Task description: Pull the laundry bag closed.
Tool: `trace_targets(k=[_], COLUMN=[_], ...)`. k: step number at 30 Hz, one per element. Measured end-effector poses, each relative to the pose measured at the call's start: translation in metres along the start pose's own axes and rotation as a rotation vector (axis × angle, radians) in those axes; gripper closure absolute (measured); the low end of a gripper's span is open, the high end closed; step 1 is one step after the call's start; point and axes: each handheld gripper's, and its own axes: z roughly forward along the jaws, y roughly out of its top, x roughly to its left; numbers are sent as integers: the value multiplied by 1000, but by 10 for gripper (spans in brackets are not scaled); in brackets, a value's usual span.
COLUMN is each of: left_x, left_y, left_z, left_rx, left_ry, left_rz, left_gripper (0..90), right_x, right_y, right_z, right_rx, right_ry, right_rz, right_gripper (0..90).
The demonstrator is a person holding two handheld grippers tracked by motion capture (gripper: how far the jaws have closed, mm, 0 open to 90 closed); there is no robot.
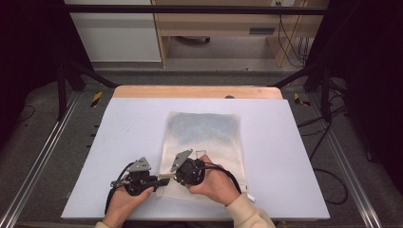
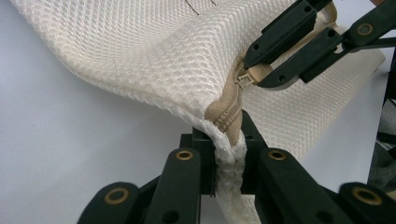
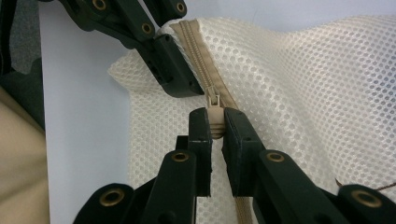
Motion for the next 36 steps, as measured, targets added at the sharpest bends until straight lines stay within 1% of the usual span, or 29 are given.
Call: trace_targets(k=[4, 8, 9, 10, 12, 16, 17, 26, 27, 31, 33, 36], left_x=[0, 0, 0, -1, -1, -3, -3, -4, -5, -6, -6, -5], left_y=[0, 0, 0, 0, 0, 0, 1, 0, 1, 1, 1, 1], left_z=[0, 1, 1, 0, 0, 1, 1, 2, 2, 2, 3, 3], left_rx=[0, -2, -2, -1, 0, 1, 0, 3, -1, -3, -1, -3], left_ry=[-2, -4, -4, -1, 0, -1, 0, 5, 3, -3, -3, -10], left_rz=[-1, -3, -3, 0, 2, 7, 8, 15, 17, 20, 22, 19], left_gripper=[819, 819, 819, 819, 818, 818, 818, 818, 818, 818, 818, 818], right_x=[-1, -2, -2, -2, -2, -1, -1, -2, -2, -1, -1, -2], right_y=[-1, -2, -2, -2, -3, -4, -5, -7, -6, -7, -7, -9], right_z=[-1, -2, -2, -2, -1, -4, -3, -4, -6, -9, -9, -8], right_rx=[0, 7, 2, 1, -5, 7, -1, 1, 1, 3, 0, 4], right_ry=[3, -4, 0, -1, 0, -7, -6, 0, -3, -5, -2, 2], right_rz=[2, 5, 7, 13, 11, 9, 14, 13, 4, 15, 12, 22], right_gripper=[821, 821, 821, 821, 821, 821, 821, 821, 821, 821, 821, 821])
